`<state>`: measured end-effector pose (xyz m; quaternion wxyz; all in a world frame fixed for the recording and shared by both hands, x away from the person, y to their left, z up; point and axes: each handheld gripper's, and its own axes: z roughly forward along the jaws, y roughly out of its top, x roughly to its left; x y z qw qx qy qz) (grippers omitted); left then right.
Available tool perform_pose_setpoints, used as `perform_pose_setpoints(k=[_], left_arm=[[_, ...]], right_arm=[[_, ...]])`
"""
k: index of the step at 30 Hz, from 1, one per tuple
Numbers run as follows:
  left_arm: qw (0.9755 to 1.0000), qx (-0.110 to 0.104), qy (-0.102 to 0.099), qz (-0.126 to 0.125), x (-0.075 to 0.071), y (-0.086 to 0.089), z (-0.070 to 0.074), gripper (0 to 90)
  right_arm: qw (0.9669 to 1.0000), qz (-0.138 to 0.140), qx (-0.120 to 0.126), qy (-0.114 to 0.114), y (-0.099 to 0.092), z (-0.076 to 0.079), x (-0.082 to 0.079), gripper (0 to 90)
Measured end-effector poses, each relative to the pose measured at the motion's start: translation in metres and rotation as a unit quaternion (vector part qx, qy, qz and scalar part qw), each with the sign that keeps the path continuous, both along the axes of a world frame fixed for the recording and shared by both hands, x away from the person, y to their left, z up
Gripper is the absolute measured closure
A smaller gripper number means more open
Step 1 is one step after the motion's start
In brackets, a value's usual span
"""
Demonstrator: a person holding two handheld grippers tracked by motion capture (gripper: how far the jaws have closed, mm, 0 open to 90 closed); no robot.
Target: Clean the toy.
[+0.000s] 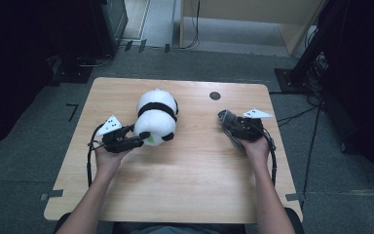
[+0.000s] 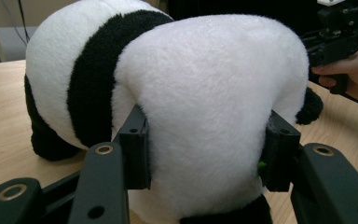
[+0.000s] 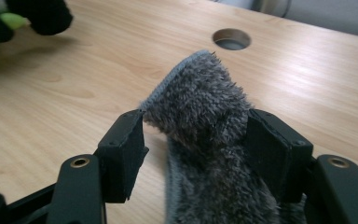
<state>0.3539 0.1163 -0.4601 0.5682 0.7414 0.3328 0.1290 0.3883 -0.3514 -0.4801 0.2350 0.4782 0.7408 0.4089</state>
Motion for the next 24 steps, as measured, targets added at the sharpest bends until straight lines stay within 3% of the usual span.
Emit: perform_pose_setpoints(k=[3, 7, 11, 14, 17, 21, 24], left_arm=[[0.9999, 0.005, -0.009, 0.002, -0.001, -0.002, 0.001, 47.4], [1.0, 0.0, -0.002, 0.003, -0.002, -0.006, 0.0, 47.4], [0.9998, 0.021, -0.002, -0.001, -0.004, -0.014, 0.006, 47.4], [0.9997, 0.024, 0.011, 0.0, 0.002, -0.022, 0.015, 47.4], [0.9998, 0.019, 0.008, 0.004, 0.006, -0.027, 0.021, 47.5], [0.9999, 0.013, 0.0, 0.001, 0.006, -0.028, 0.022, 47.4], [0.9999, 0.012, 0.0, 0.002, 0.005, -0.031, 0.018, 47.4]], right_arm=[[0.9999, -0.009, -0.001, -0.012, -0.005, 0.005, -0.002, 37.6], [0.9999, -0.004, -0.011, 0.009, -0.011, 0.0, -0.001, 38.6], [0.9984, 0.015, -0.028, 0.047, -0.012, -0.01, 0.007, 58.7], [0.9973, 0.021, -0.013, 0.07, -0.013, -0.01, 0.013, 75.0], [0.9964, 0.012, 0.014, 0.082, -0.015, -0.005, 0.014, 78.8], [0.9966, 0.012, 0.038, 0.071, -0.013, 0.008, 0.008, 79.6], [0.9963, 0.03, 0.061, 0.052, -0.005, 0.022, 0.0, 79.5]])
